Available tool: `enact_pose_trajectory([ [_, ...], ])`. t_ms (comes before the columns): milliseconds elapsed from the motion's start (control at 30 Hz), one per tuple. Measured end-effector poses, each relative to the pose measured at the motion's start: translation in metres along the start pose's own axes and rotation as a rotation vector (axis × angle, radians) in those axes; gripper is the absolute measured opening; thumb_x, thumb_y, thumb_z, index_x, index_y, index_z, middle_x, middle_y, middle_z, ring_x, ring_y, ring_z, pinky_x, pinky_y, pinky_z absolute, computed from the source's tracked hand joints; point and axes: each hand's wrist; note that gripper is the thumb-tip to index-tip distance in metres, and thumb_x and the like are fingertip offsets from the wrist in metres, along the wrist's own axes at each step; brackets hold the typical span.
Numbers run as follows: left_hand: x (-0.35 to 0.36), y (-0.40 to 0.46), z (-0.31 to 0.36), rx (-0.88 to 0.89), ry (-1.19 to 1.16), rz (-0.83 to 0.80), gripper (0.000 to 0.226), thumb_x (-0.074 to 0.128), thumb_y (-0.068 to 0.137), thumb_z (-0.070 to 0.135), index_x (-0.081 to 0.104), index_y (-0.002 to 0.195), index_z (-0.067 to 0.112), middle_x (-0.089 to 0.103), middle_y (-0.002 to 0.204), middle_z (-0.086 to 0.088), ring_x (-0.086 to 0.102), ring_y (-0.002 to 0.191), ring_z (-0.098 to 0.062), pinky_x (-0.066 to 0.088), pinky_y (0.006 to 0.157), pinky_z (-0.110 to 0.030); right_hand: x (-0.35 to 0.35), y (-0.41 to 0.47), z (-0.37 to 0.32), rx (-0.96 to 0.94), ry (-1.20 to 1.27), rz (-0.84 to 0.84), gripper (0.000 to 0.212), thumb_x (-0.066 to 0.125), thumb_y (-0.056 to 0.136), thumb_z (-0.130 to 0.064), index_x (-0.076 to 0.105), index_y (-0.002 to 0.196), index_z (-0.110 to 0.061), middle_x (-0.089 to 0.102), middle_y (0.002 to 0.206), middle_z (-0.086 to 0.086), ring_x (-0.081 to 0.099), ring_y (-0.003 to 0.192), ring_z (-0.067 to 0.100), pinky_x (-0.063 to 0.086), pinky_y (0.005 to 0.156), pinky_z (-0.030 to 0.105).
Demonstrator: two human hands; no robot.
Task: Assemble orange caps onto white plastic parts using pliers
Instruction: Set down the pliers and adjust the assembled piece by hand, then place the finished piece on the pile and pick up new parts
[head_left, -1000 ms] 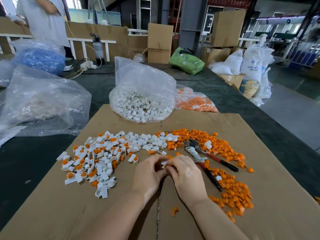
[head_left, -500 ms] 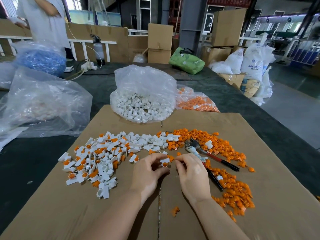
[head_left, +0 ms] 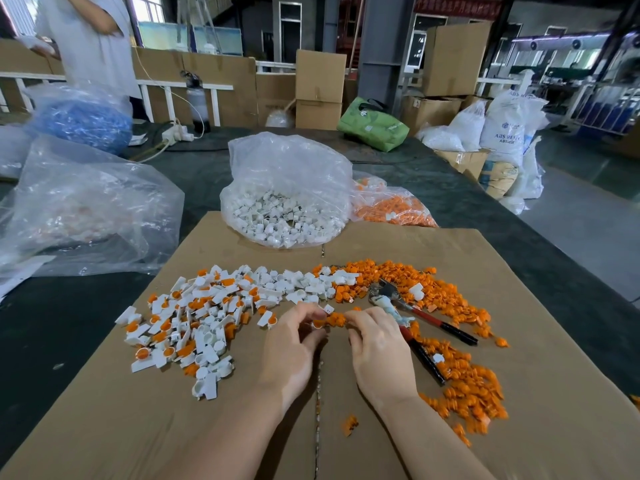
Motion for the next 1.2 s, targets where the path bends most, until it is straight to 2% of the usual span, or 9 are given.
enact_pose_trajectory([
  [167,-0.002,0.008,-0.009,0.012,0.243,0.106,0.023,0.057,0.091,0.008,0.066,0.11,0.018,0.053,0.104,0.007,0.042,0.091,-0.001,0.028,0.075,0.001,0.005,0.004,0.001,-0.047,-0.145,-0.157,0.041,0.039,0.1,-0.024,0.041,0.139,-0.034,0.045,0.125,-0.003,0.043,0.11,0.016,0.039,0.092,0.028],
  [333,-0.009,0.015,-0.015,-0.051,0.394,0.139,0.034,0.053,0.093,0.012,0.056,0.127,0.014,0.045,0.131,0.0,0.031,0.125,-0.018,0.025,0.101,-0.02,0.009,0.005,0.004,-0.008,-0.176,-0.155,0.037,0.034,0.101,-0.03,0.043,0.137,-0.032,0.044,0.131,-0.005,0.04,0.115,0.015,0.036,0.096,0.026],
  [500,-0.006,0.014,-0.014,-0.011,0.538,0.17,0.043,0.055,0.092,0.022,0.046,0.134,0.024,0.029,0.142,0.0,0.014,0.13,-0.017,0.018,0.109,-0.037,0.011,0.008,0.007,0.022,-0.185,-0.156,0.031,0.034,0.102,-0.026,0.047,0.13,-0.028,0.046,0.127,-0.007,0.04,0.115,0.012,0.034,0.097,0.023],
  [600,0.003,0.013,-0.011,0.136,0.539,0.141,0.043,0.054,0.09,0.011,0.05,0.131,0.024,0.036,0.135,0.002,0.019,0.124,-0.013,0.016,0.106,-0.029,0.011,0.008,0.006,0.028,-0.195,-0.153,0.029,0.038,0.1,-0.022,0.048,0.126,-0.027,0.047,0.126,-0.007,0.04,0.114,0.012,0.035,0.096,0.023],
  [733,0.011,0.023,-0.011,0.216,0.554,0.045,0.065,0.046,0.085,-0.008,0.039,0.141,0.023,0.036,0.142,0.005,0.022,0.129,-0.014,0.016,0.109,-0.024,0.011,0.007,0.007,0.024,-0.182,-0.14,0.029,0.04,0.1,-0.021,0.05,0.127,-0.026,0.048,0.126,-0.006,0.042,0.115,0.013,0.035,0.097,0.023],
  [833,0.016,0.031,-0.01,0.216,0.521,0.056,0.064,0.043,0.085,-0.012,0.045,0.138,0.024,0.05,0.134,0.005,0.032,0.124,-0.013,0.022,0.104,-0.021,0.01,0.005,0.008,0.019,-0.149,-0.122,0.027,0.038,0.101,-0.024,0.054,0.123,-0.022,0.051,0.122,-0.005,0.044,0.111,0.014,0.035,0.095,0.024],
  [1000,0.014,0.034,-0.005,0.131,0.397,0.106,0.016,0.058,0.092,0.015,0.069,0.102,0.021,0.065,0.095,0.005,0.054,0.098,-0.015,0.044,0.089,-0.031,0.007,0.004,0.005,0.041,-0.047,-0.043,0.019,0.047,0.098,-0.022,0.061,0.107,-0.013,0.06,0.104,0.0,0.052,0.099,0.019,0.042,0.087,0.028],
  [1133,0.013,0.028,0.002,0.031,0.182,0.115,0.008,0.058,0.092,0.023,0.061,0.085,0.025,0.061,0.082,0.01,0.055,0.072,-0.004,0.039,0.061,-0.016,0.002,0.002,0.002,0.1,0.066,0.019,0.014,0.051,0.096,-0.028,0.057,0.095,-0.015,0.06,0.087,-0.005,0.054,0.083,0.013,0.045,0.073,0.025],
  [1200,0.013,0.023,0.004,-0.019,0.079,0.117,0.012,0.058,0.092,0.022,0.057,0.081,0.026,0.062,0.077,0.008,0.057,0.069,-0.005,0.039,0.057,-0.017,-0.001,0.001,0.0,0.096,0.113,0.036,0.012,0.057,0.093,-0.027,0.058,0.092,-0.014,0.058,0.084,-0.007,0.053,0.078,0.01,0.046,0.07,0.022],
])
Point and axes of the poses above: each hand's wrist, its own y-axis towards the middle knuckle, its own x-axis out of the palm, z = x × y
